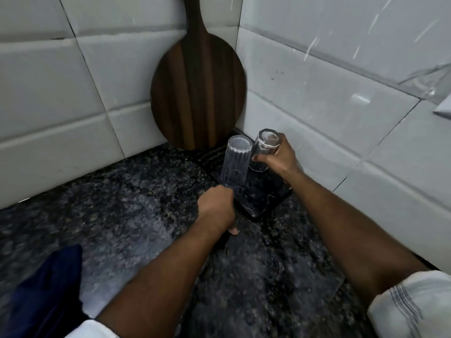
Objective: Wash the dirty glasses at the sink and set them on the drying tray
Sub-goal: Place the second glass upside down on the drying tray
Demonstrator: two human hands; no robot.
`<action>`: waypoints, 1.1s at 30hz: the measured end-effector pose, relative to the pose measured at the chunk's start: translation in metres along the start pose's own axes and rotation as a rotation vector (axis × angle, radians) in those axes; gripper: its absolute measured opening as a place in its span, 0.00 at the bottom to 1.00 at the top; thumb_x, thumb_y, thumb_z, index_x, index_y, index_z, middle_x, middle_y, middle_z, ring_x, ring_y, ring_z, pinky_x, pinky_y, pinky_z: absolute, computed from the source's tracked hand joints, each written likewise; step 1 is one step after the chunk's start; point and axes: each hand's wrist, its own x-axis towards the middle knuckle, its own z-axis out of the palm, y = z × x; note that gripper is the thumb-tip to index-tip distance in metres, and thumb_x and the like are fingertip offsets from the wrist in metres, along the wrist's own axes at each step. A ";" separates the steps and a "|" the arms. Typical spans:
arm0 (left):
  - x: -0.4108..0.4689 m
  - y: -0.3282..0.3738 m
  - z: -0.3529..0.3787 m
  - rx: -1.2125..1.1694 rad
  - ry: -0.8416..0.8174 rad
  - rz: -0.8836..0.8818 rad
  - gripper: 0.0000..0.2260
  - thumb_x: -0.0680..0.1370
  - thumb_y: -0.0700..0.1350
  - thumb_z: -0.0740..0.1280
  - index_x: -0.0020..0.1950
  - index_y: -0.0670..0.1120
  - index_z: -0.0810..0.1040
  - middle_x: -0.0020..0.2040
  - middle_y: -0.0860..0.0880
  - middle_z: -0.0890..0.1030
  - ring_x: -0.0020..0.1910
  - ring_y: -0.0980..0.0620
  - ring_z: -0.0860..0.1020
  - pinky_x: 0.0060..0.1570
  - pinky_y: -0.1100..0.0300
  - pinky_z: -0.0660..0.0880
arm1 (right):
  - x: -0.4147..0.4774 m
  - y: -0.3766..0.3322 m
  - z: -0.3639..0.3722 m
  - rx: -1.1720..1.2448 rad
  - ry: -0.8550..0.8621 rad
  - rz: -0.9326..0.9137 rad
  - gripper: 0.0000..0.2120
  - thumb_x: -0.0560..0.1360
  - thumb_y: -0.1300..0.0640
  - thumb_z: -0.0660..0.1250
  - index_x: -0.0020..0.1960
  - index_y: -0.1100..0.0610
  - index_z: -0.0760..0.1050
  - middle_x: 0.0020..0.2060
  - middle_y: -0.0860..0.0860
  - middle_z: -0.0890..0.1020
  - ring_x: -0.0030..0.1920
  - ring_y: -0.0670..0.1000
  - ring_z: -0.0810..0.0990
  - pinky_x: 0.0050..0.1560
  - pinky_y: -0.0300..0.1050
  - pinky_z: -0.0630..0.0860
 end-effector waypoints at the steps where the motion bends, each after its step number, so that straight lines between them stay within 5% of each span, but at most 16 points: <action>1: 0.000 0.001 -0.001 0.004 0.010 -0.001 0.30 0.63 0.50 0.84 0.60 0.45 0.79 0.56 0.46 0.81 0.57 0.45 0.81 0.40 0.56 0.72 | 0.002 0.002 0.002 -0.019 -0.011 -0.002 0.38 0.59 0.60 0.83 0.65 0.55 0.70 0.53 0.51 0.83 0.53 0.51 0.82 0.55 0.41 0.78; 4: 0.002 0.005 -0.001 0.001 0.030 0.001 0.21 0.70 0.43 0.80 0.60 0.43 0.80 0.56 0.46 0.81 0.57 0.44 0.81 0.40 0.54 0.74 | 0.007 0.008 0.005 -0.058 -0.047 -0.010 0.39 0.57 0.57 0.83 0.64 0.52 0.70 0.53 0.49 0.83 0.53 0.51 0.82 0.59 0.48 0.78; 8: 0.002 0.009 -0.004 0.039 -0.001 -0.010 0.19 0.68 0.41 0.81 0.57 0.41 0.81 0.54 0.45 0.82 0.53 0.43 0.82 0.42 0.50 0.81 | 0.011 0.006 0.000 -0.102 -0.066 -0.019 0.37 0.54 0.49 0.81 0.59 0.42 0.70 0.48 0.40 0.81 0.51 0.48 0.82 0.57 0.46 0.79; 17: 0.008 0.010 0.003 0.053 0.046 -0.024 0.13 0.72 0.37 0.76 0.55 0.41 0.81 0.54 0.43 0.82 0.51 0.43 0.82 0.37 0.52 0.77 | 0.012 0.004 0.007 -0.091 -0.131 -0.012 0.38 0.56 0.52 0.83 0.62 0.46 0.72 0.47 0.38 0.81 0.51 0.46 0.80 0.55 0.42 0.76; 24: 0.004 0.001 0.006 -0.009 0.064 0.006 0.23 0.68 0.45 0.82 0.60 0.45 0.80 0.56 0.45 0.82 0.57 0.44 0.81 0.40 0.54 0.72 | 0.036 0.033 0.012 -0.200 -0.188 0.097 0.57 0.42 0.37 0.81 0.67 0.41 0.63 0.56 0.45 0.82 0.57 0.53 0.81 0.58 0.49 0.79; 29: -0.019 -0.012 0.011 -0.038 0.067 0.030 0.29 0.66 0.58 0.80 0.60 0.44 0.78 0.56 0.43 0.82 0.57 0.42 0.81 0.45 0.54 0.72 | -0.036 -0.013 -0.016 -0.381 -0.253 0.016 0.53 0.64 0.49 0.79 0.76 0.53 0.47 0.67 0.60 0.74 0.65 0.61 0.75 0.66 0.50 0.72; 33: -0.047 -0.008 0.026 -0.062 0.096 0.034 0.19 0.76 0.57 0.71 0.58 0.44 0.76 0.58 0.42 0.79 0.57 0.40 0.79 0.53 0.48 0.76 | -0.094 -0.015 -0.051 -0.519 -0.257 -0.117 0.53 0.70 0.50 0.76 0.78 0.51 0.38 0.73 0.61 0.68 0.65 0.63 0.75 0.66 0.52 0.72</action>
